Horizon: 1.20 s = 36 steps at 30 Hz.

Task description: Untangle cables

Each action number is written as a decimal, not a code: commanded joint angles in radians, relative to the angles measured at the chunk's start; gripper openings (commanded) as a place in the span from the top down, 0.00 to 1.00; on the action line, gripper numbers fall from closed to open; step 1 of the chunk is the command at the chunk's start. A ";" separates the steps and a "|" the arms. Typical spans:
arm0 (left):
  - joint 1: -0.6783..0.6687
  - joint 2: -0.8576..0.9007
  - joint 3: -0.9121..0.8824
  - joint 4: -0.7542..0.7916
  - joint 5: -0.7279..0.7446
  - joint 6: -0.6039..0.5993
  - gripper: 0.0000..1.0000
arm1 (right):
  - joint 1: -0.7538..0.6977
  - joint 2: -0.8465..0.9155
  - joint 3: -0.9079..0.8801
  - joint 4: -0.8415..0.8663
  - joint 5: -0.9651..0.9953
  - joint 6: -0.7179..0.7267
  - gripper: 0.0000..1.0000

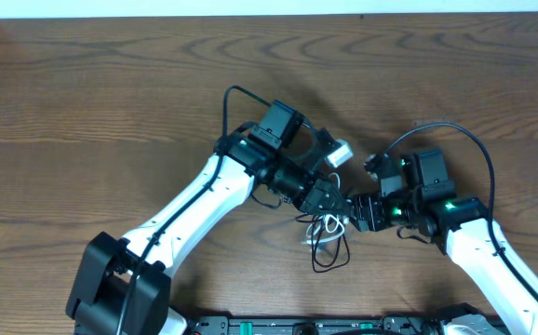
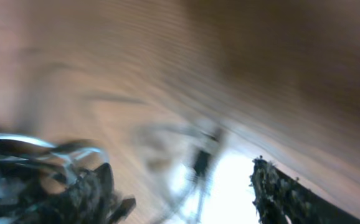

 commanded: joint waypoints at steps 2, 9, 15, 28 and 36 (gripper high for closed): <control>0.064 -0.026 0.008 -0.019 -0.023 -0.005 0.93 | 0.010 -0.003 -0.004 -0.099 0.418 0.232 0.24; 0.083 -0.026 0.008 -0.095 -0.564 -0.223 0.93 | 0.010 -0.003 -0.004 -0.111 0.431 0.234 0.19; 0.084 -0.033 0.021 -0.092 -0.624 -0.326 0.92 | 0.008 -0.003 -0.004 -0.148 0.472 0.290 0.26; 0.084 -0.250 0.061 -0.130 -1.014 -0.265 0.93 | 0.008 -0.003 -0.004 -0.257 0.656 0.414 0.24; 0.082 -0.247 0.061 -0.031 -0.399 -0.047 0.92 | 0.008 -0.003 -0.004 -0.253 0.648 0.414 0.23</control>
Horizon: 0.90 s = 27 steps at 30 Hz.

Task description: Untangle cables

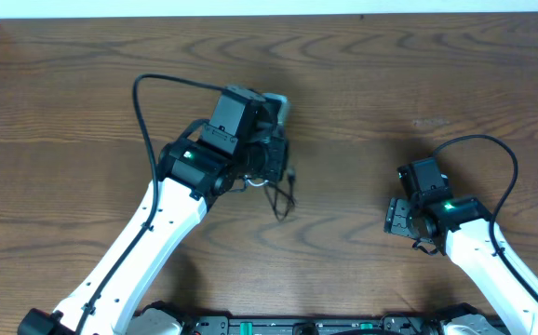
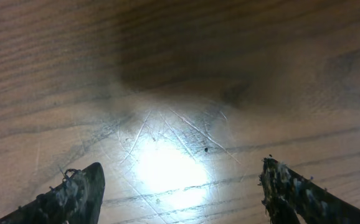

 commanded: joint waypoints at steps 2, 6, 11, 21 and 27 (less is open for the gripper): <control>-0.005 0.002 0.014 0.027 0.375 0.222 0.92 | 0.002 -0.004 -0.002 -0.002 0.023 0.019 0.22; -0.004 0.002 0.014 0.004 -0.098 -0.067 0.92 | 0.002 -0.004 -0.002 -0.011 0.074 0.011 0.20; -0.005 0.001 0.014 -0.038 -0.261 -0.261 0.92 | -0.017 -0.004 -0.002 -0.023 0.112 0.011 0.14; -0.127 0.001 0.014 -0.020 -0.304 -0.443 0.93 | -0.066 -0.013 0.036 0.085 -0.102 -0.285 0.11; -0.260 0.022 0.014 0.037 -0.372 -0.481 0.55 | -0.093 -0.014 0.073 0.114 -0.128 -0.288 0.10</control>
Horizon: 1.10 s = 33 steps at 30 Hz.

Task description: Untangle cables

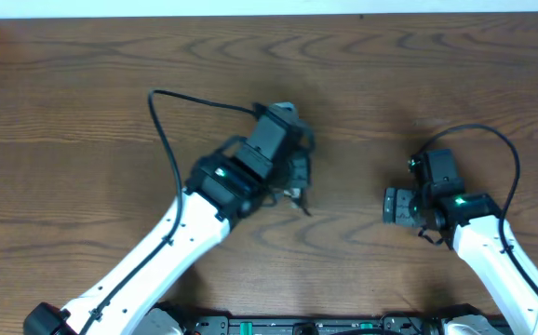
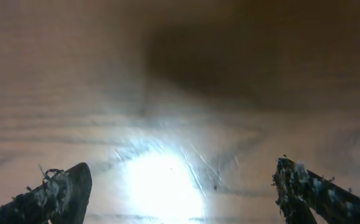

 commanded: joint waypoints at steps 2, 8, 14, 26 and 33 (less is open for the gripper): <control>-0.069 0.034 0.014 0.017 -0.062 0.039 0.30 | -0.019 -0.014 0.035 0.024 -0.057 -0.033 0.10; -0.028 0.053 0.014 -0.079 -0.067 0.118 0.27 | -0.023 -0.014 0.035 0.021 -0.112 -0.069 0.07; 0.063 0.053 0.014 -0.153 -0.055 0.106 0.27 | -0.023 -0.013 0.035 0.022 -0.248 -0.121 0.07; 0.102 0.141 0.012 -0.126 0.257 0.410 0.30 | -0.023 -0.013 0.035 0.021 -0.259 -0.119 0.06; 0.102 0.255 0.011 -0.079 0.258 0.474 0.37 | -0.023 -0.013 0.035 0.018 -0.259 -0.119 0.06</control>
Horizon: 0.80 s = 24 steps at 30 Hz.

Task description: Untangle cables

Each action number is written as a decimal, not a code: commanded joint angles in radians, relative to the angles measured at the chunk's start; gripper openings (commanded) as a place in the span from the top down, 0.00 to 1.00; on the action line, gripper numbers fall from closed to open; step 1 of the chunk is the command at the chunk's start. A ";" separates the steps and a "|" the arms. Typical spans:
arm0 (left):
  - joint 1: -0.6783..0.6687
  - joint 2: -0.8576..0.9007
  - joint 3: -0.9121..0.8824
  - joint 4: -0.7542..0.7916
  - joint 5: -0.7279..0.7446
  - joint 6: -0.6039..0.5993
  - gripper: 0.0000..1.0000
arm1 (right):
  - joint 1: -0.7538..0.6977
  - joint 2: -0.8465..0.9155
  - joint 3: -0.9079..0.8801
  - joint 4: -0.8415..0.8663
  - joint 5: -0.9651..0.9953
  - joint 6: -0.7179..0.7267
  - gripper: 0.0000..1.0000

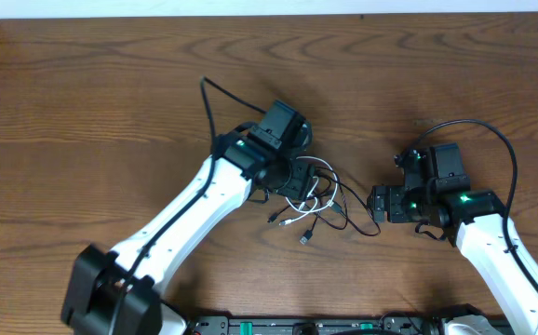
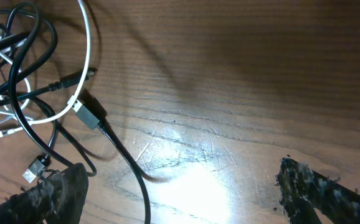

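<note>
A tangle of black and white cables (image 1: 311, 197) lies on the wood table, with several loose plugs fanned out toward the front. My left gripper (image 1: 297, 177) sits at the tangle's upper left edge, shut on loops that run into its fingers. My right gripper (image 1: 374, 203) stands open just right of the tangle, holding nothing. In the right wrist view the cables (image 2: 24, 74) fill the upper left, and a black lead with a plug (image 2: 90, 116) runs down between the wide-open fingers (image 2: 65, 193) of my right gripper (image 2: 180, 177).
Each arm trails its own black service cable (image 1: 478, 135) over the table. The table's far edge (image 1: 269, 13) runs along the top of the overhead view, with bare wood (image 1: 83, 102) to the left.
My left gripper has come down and to the right with the cables, which now lie spread on the table instead of hanging. The right gripper, still open, has edged left to the tangle.
First both grippers met at the tangle in the middle. Then the left held the cables up at the back left while the right stood open and apart. The left stayed raised with them hanging. Now the tangle rests on the table between both grippers.
</note>
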 commanded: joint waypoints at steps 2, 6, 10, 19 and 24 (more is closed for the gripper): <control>0.000 0.063 0.012 0.049 0.050 0.066 0.37 | -0.004 -0.011 0.017 -0.001 -0.007 -0.014 0.06; 0.000 0.115 0.012 0.100 0.082 0.066 0.38 | -0.004 -0.011 0.017 -0.001 -0.007 -0.014 0.06; 0.000 0.161 0.012 0.110 0.128 0.066 0.43 | -0.004 -0.011 0.017 -0.001 -0.006 -0.015 0.06; -0.006 0.221 0.010 0.105 0.190 0.066 0.67 | -0.004 -0.011 0.017 -0.001 -0.006 -0.015 0.06; -0.006 0.220 0.010 0.105 0.190 0.066 0.92 | -0.004 -0.011 0.017 -0.001 -0.006 -0.015 0.06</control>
